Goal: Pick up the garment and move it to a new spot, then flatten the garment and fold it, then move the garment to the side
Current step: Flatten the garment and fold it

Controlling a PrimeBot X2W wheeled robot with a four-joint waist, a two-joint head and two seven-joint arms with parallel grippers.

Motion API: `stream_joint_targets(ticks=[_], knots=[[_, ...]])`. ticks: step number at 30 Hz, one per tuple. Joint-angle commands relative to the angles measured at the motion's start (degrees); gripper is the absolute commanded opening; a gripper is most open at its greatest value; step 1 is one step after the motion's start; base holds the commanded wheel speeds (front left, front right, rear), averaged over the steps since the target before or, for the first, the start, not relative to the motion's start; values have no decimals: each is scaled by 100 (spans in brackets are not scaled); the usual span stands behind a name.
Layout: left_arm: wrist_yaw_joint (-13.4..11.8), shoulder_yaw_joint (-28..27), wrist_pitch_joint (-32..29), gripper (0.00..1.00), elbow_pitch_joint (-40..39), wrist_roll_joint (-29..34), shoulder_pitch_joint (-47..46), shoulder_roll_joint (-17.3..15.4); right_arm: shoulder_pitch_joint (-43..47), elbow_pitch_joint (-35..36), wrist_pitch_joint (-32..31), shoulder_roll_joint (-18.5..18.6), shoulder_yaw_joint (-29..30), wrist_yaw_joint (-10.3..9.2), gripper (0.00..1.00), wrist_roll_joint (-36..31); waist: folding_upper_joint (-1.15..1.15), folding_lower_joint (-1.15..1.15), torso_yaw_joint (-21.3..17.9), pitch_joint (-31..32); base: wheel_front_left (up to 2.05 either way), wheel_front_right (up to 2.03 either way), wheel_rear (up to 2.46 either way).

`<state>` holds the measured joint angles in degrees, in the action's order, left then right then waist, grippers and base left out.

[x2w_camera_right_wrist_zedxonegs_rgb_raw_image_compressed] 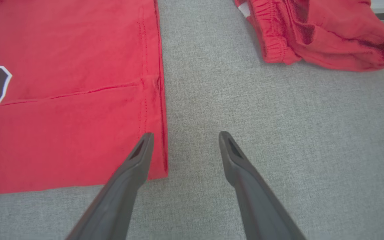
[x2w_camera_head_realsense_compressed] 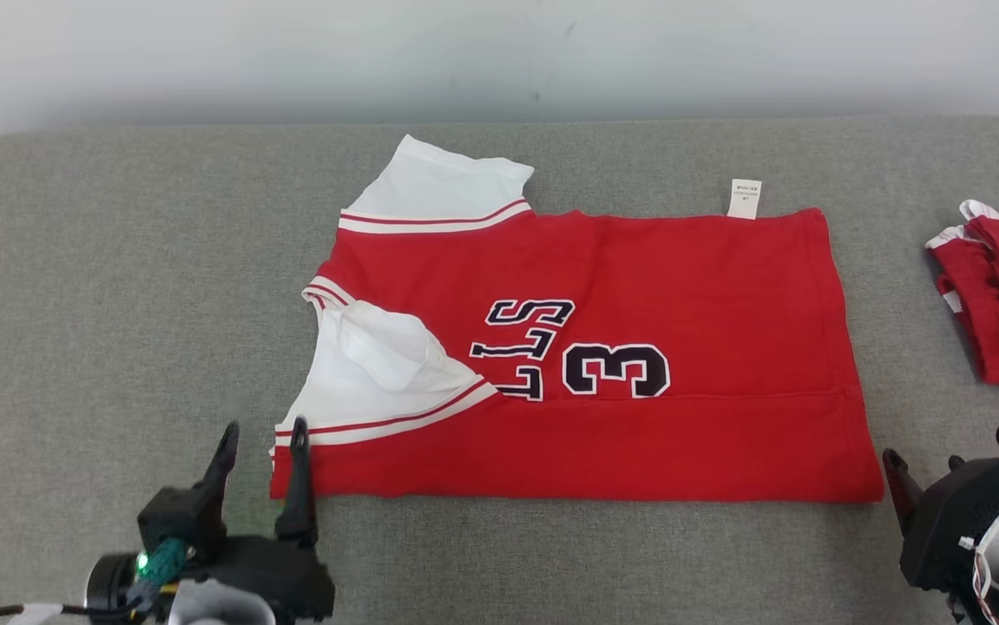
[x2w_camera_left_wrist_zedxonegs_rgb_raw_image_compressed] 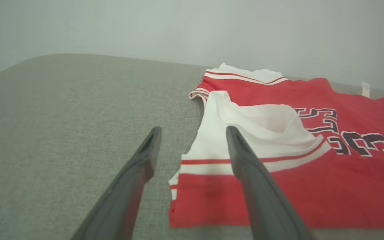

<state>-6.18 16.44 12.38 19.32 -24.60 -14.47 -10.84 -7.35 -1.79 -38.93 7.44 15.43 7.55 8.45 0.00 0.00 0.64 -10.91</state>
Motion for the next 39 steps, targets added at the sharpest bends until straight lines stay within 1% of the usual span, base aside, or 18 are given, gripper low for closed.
stream_joint_targets(ticks=[1, 2, 5, 13, 14, 19, 24, 25, 26, 27, 29, 32, 39], knots=[[-44, -18, -77, 100, -17, -23, 150, -33, 88, 86, -37, -57, 38, -15, 100, -24, 0, 0, -5, 7, 0, 0, 0], [-83, -16, -139, 100, 2, -33, 207, -59, 139, 127, -79, -84, 62, -15, 100, -20, 0, 0, -10, 14, 0, 0, 0], [-64, 26, -343, 100, 115, -84, 281, -105, 207, 222, -158, -136, 71, -15, 100, -40, 0, 0, -23, 32, 0, 0, 0], [30, 96, -705, 100, 577, -262, 53, 4, 238, 304, -306, -152, -93, -15, 100, -39, 0, 0, -39, 32, 0, 0, 0], [10, 98, -755, 100, 664, -277, 18, 12, 243, 318, -326, -150, -107, -15, 100, -37, 0, 0, -43, 23, 0, 0, 0], [0, 81, -838, 100, 946, -349, -179, 64, 217, 329, -381, -161, -186, -15, 100, -56, 0, 0, -72, -39, 0, 0, 0], [55, 72, -927, 100, 1284, -471, -352, 124, 189, 281, -434, -185, -227, -15, 100, -100, 0, 0, -103, -96, 0, 0, 0], [71, 90, -991, 67, 1348, -502, -374, 149, 187, 265, -454, -191, -215, -15, 100, -121, 0, 0, -109, -105, 0, 0, 0], [112, 116, -1057, 38, 1391, -533, -390, 174, 185, 242, -486, -198, -194, -15, 100, -136, 0, 0, -113, -114, 0, 0, 0], [130, 138, -1090, 0, 1427, -554, -382, 199, 193, 225, -512, -207, -166, -15, 100, -177, 0, 0, -114, -123, 0, 0, 0], [180, 179, -1173, 0, 1491, -561, -365, 222, 211, 210, -573, -220, -124, -15, 100, -255, 0, 0, -113, -148, 0, 0, 0], [183, 190, -1117, 0, 1462, -583, -314, 246, 166, 193, -541, -243, -53, -15, 100, -350, 0, 0, -92, -205, 0, 0, 0], [173, 208, -955, 0, 1395, -625, -188, 292, -29, -22, -292, -313, -1, -15, 100, -561, 0, 0, 14, -332, 0, 0, 0]])
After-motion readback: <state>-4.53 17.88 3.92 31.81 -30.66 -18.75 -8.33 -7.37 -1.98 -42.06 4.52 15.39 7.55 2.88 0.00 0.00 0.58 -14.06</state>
